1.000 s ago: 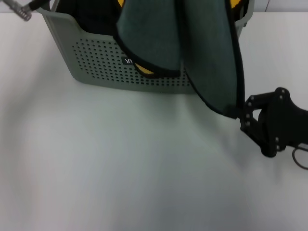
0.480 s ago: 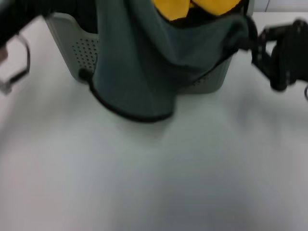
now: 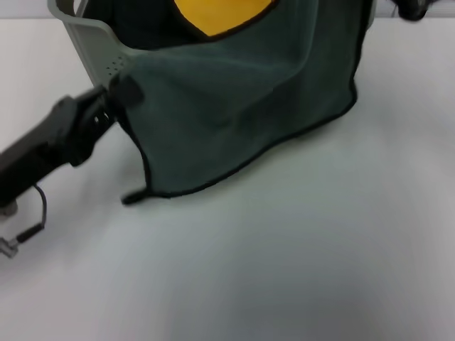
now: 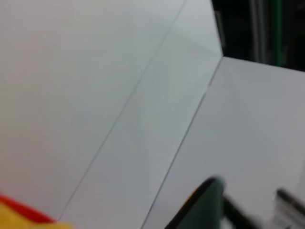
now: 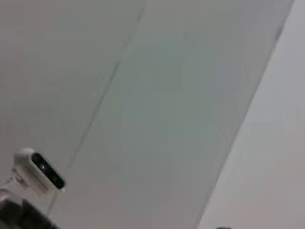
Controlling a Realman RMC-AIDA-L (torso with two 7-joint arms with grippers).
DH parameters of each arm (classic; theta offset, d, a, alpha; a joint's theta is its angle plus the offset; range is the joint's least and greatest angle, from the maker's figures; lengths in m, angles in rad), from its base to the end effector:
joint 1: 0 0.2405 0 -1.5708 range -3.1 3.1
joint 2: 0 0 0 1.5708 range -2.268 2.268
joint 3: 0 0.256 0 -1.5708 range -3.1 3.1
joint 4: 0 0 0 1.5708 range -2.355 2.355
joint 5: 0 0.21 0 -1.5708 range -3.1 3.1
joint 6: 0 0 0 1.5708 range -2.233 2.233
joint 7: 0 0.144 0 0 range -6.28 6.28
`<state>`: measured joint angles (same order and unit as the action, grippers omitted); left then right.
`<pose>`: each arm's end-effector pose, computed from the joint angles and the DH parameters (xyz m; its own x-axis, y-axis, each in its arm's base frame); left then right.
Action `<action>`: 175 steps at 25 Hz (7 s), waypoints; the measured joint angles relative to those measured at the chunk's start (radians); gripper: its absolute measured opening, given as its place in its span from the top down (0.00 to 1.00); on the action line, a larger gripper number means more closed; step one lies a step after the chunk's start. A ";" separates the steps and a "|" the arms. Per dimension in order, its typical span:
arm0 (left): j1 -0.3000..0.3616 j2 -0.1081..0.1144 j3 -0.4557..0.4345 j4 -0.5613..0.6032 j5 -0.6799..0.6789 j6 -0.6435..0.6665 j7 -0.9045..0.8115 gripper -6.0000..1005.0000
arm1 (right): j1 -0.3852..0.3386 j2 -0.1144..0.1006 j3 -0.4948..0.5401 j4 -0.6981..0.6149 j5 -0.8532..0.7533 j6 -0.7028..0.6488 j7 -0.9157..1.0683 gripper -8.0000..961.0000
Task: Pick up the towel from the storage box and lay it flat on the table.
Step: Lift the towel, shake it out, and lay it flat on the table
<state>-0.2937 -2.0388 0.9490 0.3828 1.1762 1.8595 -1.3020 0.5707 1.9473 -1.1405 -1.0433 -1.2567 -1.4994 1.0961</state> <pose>-0.2713 0.2550 0.0292 0.2362 0.2580 0.9368 0.5527 -0.8286 0.0888 0.1109 0.3686 0.0867 0.6483 0.4971 -0.5767 0.1822 -0.8367 -0.5165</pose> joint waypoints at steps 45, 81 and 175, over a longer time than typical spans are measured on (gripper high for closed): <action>-0.277 -0.052 0.050 0.029 0.060 0.126 0.107 0.46 | 0.586 -0.287 0.247 -0.247 -0.348 -0.639 0.595 0.97; -0.229 -0.048 0.154 0.025 0.054 0.041 0.145 0.60 | 0.601 -0.280 0.324 -0.342 -0.444 -0.458 0.541 0.96; 0.153 0.064 0.129 0.379 -0.045 0.181 -0.100 0.98 | -0.270 0.079 0.259 -0.900 -0.185 -0.449 1.043 0.94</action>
<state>-0.1409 -1.9752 1.0776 0.7615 1.1316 2.0402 -1.4018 0.3011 2.0263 -0.8815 -1.9433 -1.4422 -1.9487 2.1389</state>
